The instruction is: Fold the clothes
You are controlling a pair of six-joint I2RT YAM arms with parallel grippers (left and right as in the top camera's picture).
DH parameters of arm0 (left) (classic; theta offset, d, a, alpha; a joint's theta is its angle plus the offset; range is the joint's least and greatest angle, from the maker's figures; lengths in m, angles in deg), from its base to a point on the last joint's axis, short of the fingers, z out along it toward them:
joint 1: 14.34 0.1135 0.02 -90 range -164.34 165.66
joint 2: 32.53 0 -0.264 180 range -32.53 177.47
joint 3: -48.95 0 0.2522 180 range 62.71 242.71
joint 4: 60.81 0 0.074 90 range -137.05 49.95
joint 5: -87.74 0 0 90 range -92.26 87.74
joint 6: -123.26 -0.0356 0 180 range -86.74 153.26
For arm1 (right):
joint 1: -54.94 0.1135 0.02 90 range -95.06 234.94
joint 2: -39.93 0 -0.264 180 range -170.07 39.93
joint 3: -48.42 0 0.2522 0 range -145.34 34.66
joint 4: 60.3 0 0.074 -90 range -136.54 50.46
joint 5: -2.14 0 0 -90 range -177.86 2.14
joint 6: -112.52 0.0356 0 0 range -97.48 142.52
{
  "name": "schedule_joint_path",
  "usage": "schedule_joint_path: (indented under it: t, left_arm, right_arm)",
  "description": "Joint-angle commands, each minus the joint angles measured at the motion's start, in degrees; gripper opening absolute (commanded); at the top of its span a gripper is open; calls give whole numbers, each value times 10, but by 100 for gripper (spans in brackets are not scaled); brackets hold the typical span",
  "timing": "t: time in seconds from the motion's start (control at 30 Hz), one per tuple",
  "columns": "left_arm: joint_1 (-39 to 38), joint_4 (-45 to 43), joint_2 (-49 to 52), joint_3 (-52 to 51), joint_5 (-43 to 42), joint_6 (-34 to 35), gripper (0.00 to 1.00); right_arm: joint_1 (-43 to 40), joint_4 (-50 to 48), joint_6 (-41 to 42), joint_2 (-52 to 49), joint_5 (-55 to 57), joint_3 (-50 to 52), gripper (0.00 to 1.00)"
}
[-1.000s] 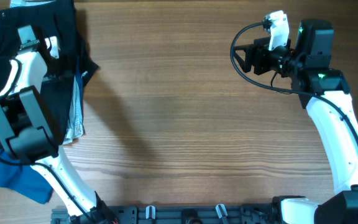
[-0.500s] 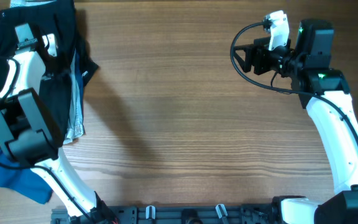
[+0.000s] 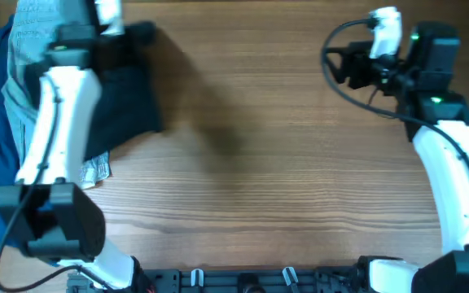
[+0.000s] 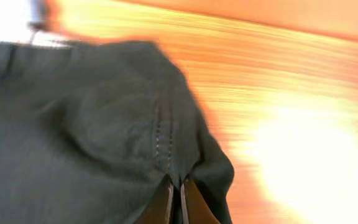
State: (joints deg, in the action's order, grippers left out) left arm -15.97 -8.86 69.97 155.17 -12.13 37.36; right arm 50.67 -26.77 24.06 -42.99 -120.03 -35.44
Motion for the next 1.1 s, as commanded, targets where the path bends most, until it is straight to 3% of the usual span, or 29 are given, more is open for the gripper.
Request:
schedule_joint_path:
  t: [0.0,0.27,0.5,0.53,0.57,0.63,0.77,0.93,1.07]
  left_arm:
    - [-117,-55,7,2,-56,56,4]
    - [-315,-165,78,2,-45,101,4]
    - [-303,-153,64,2,-7,100,6]
    - [-287,-150,62,2,-7,96,11]
    - [-270,-148,61,2,-1,96,26]
    - [-235,-137,61,2,1,96,41]
    - [-140,-94,56,2,3,97,60]
    - [-94,-49,53,2,1,87,75]
    - [-101,-26,54,2,6,64,79]
  right_arm:
    - [-59,10,16,57,-10,-31,73]
    - [-158,47,21,115,-10,-32,74]
    - [-159,75,17,105,-10,-31,78]
    - [-159,82,16,101,-10,-31,79]
    - [-159,86,17,94,-10,-31,79]
    - [-156,98,17,74,-10,-30,80]
    - [-124,99,16,-6,-14,-30,84]
    - [-69,27,36,-136,-14,-30,86]
    - [-39,-43,56,-216,-11,-30,86]
